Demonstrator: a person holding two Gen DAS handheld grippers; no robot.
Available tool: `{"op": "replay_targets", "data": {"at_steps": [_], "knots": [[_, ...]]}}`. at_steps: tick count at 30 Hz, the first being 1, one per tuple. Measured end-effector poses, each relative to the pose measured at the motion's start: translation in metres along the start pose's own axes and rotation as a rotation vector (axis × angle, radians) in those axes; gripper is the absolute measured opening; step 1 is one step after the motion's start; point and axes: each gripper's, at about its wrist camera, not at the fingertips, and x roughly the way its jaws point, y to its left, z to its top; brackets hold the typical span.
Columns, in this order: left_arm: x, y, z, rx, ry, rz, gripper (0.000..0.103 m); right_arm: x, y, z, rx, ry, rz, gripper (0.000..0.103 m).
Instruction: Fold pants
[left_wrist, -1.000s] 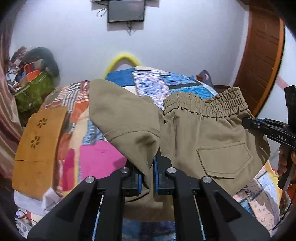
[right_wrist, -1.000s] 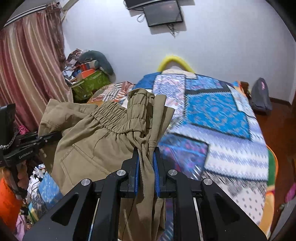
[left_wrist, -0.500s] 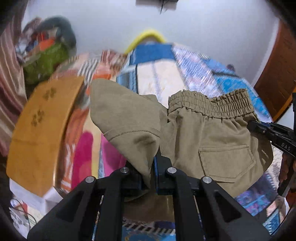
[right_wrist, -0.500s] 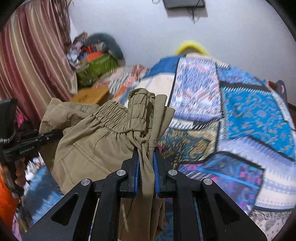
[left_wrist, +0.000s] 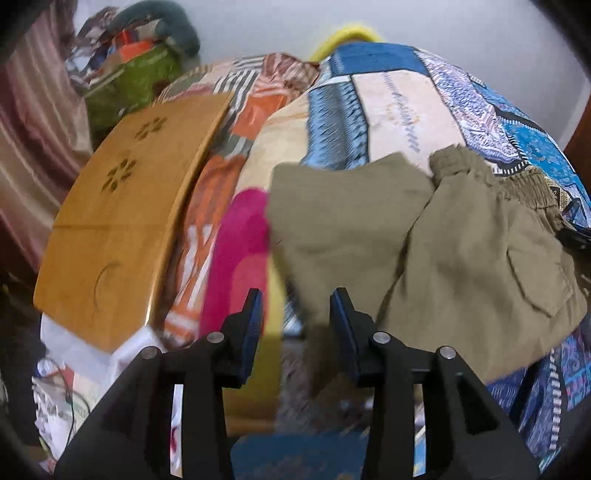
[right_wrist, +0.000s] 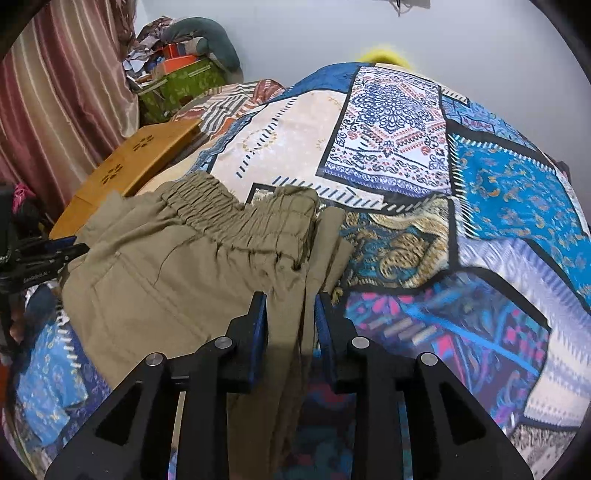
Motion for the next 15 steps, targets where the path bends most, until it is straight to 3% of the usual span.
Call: {"op": "replay_targets", "data": {"at_steps": [3,8,15], "knots": [[-0.024,0.003,-0.007,0.010,-0.019,0.036,0.040,-0.018,-0.003,-0.005,0.030,-0.010,-0.036,0.040],[-0.087,-0.009,-0.014,0.010,-0.105,0.001,0.040,-0.075,0.002,-0.011,0.067,-0.070,-0.018,0.041],[-0.215,-0.049,-0.034,0.037,-0.298,-0.096,0.040,-0.202,0.044,-0.025,-0.014,-0.274,-0.008,0.041]]}}
